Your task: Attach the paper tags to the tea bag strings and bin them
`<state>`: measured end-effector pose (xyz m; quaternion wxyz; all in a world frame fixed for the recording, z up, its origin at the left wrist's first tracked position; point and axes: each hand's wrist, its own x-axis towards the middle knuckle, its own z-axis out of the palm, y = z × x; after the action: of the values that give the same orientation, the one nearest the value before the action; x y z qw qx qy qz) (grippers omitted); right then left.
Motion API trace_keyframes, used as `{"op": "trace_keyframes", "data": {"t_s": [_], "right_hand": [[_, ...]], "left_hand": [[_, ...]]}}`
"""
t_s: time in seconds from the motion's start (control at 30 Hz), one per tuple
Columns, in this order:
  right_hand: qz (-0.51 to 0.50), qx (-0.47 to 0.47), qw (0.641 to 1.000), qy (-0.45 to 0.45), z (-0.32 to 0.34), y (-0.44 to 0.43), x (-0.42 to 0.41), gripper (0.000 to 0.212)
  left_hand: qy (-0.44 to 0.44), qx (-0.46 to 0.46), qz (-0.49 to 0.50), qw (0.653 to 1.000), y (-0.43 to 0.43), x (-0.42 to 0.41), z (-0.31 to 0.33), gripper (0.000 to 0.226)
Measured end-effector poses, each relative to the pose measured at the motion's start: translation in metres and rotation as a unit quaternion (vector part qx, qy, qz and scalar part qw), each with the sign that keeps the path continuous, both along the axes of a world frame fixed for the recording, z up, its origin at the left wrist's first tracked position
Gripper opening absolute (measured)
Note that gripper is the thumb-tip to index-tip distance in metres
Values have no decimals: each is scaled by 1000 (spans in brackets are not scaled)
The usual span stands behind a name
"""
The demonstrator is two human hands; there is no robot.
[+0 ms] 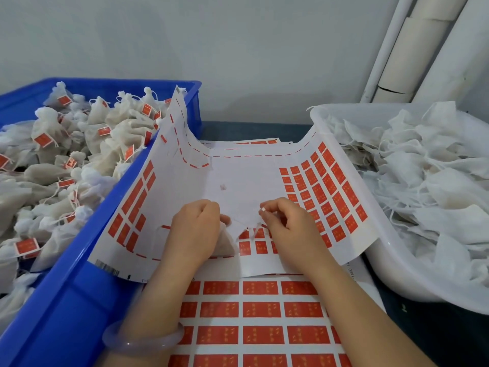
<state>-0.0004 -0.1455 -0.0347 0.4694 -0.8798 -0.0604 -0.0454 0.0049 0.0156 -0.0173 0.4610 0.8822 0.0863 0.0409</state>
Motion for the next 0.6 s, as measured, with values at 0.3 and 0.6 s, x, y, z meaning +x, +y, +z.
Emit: {"op": "trace_keyframes", "data": {"t_s": [0.3,0.6], "right_hand": [[8,46,999,1,1,-2,0,3],[44,62,997,-8,0,0,-2,7]], "left_hand": [[-43,-40,47,997,-2,-3,2,30],[-58,181,-14,982,-3,-4,-8,46]]}}
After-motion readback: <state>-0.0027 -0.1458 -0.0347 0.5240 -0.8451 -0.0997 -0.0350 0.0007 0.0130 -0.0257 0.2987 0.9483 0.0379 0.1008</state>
